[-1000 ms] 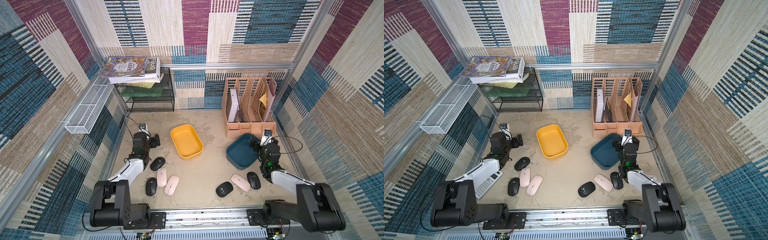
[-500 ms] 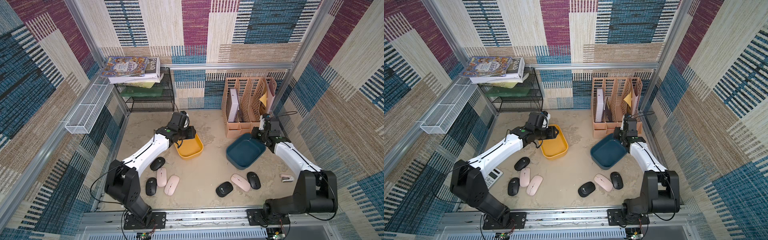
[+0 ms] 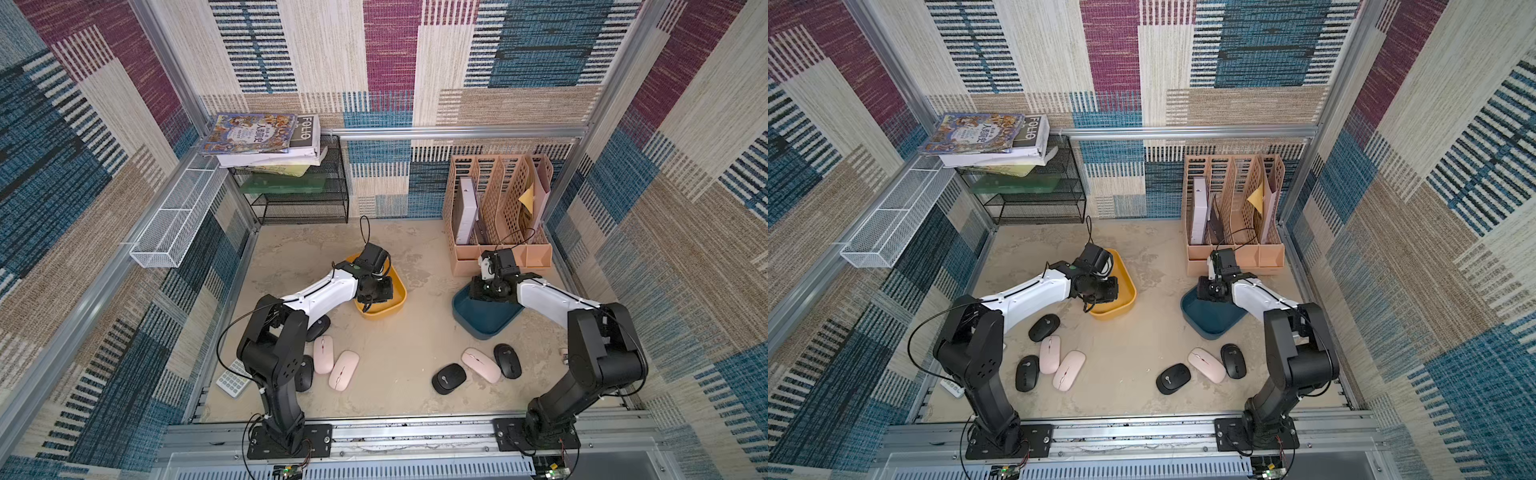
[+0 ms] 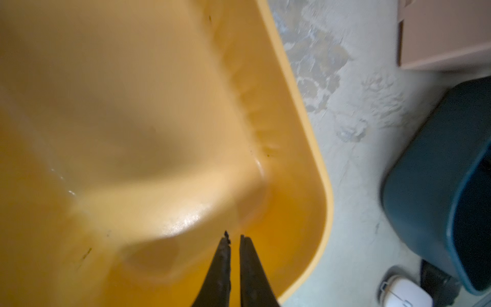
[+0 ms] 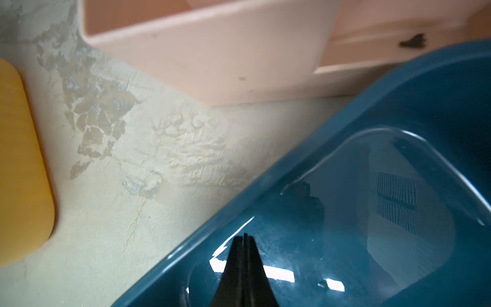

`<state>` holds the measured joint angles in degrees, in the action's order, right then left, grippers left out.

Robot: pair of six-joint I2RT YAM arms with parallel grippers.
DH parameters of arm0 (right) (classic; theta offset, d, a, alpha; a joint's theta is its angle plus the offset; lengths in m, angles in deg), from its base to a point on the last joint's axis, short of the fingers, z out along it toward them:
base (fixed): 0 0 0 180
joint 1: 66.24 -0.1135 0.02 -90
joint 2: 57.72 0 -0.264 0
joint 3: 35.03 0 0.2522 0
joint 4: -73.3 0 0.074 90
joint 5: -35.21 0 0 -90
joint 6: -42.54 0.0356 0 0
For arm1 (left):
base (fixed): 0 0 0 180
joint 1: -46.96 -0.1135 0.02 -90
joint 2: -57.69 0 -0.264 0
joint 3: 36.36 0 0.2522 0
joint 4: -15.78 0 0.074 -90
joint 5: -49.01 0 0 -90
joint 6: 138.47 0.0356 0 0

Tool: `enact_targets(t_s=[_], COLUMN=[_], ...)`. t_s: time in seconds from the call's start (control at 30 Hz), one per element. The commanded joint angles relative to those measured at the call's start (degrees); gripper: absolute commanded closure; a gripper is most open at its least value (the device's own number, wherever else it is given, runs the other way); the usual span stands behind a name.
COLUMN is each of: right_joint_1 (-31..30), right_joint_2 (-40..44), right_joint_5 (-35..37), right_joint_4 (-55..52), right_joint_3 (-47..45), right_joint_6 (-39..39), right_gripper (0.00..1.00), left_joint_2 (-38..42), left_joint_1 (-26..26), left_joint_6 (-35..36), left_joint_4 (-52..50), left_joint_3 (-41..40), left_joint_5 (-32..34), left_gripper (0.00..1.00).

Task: Place the mice by color into the storage box
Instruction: Move the storage box to the center of the board.

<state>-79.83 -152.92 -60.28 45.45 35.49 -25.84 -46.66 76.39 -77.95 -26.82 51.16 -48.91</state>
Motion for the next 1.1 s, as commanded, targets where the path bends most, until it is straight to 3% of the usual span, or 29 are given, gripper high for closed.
enact_targets(t_s=[0.0, 0.4, 0.57, 0.73, 0.9, 0.97, 1.07], right_joint_1=[-3.27, -14.52, -20.09, -24.18, -23.26, -22.11, -19.51], right_joint_2=[-1.79, -8.8, -9.63, -7.69, 0.56, 5.34, 13.0], right_joint_5=[1.05, 0.86, -0.59, -0.43, 1.02, 0.73, 1.53], right_joint_4=[-1.02, -6.23, -7.44, -9.38, -9.73, -9.93, -11.94], right_joint_3=[1.92, 10.05, 10.48, 8.77, 5.7, 4.92, 3.81], right_joint_6=[0.04, -1.91, -2.33, -2.24, 0.25, 1.45, 4.97], right_gripper=[1.0, 1.0, 1.0, 1.0, 1.0, 0.89, 0.6], left_joint_2=[0.0, 7.15, 8.58, 11.59, 16.05, 18.62, 21.6], left_joint_1=[-0.01, -0.65, -1.77, -1.76, -1.67, -1.62, -1.47], left_joint_6=[2.56, 7.7, 7.71, 5.52, 3.56, 3.06, 3.28], left_joint_4=[-1.56, -13.46, -13.95, -11.58, -11.33, -11.16, -11.15], left_joint_3=[-2.43, -9.88, -11.35, -10.56, -8.45, -7.61, -5.71], left_joint_5=[-1.56, 5.23, 7.32, 7.0, 6.87, 6.75, 5.2], left_gripper=[0.84, 0.83, 0.83, 0.76, 0.68, 0.62, 0.54])
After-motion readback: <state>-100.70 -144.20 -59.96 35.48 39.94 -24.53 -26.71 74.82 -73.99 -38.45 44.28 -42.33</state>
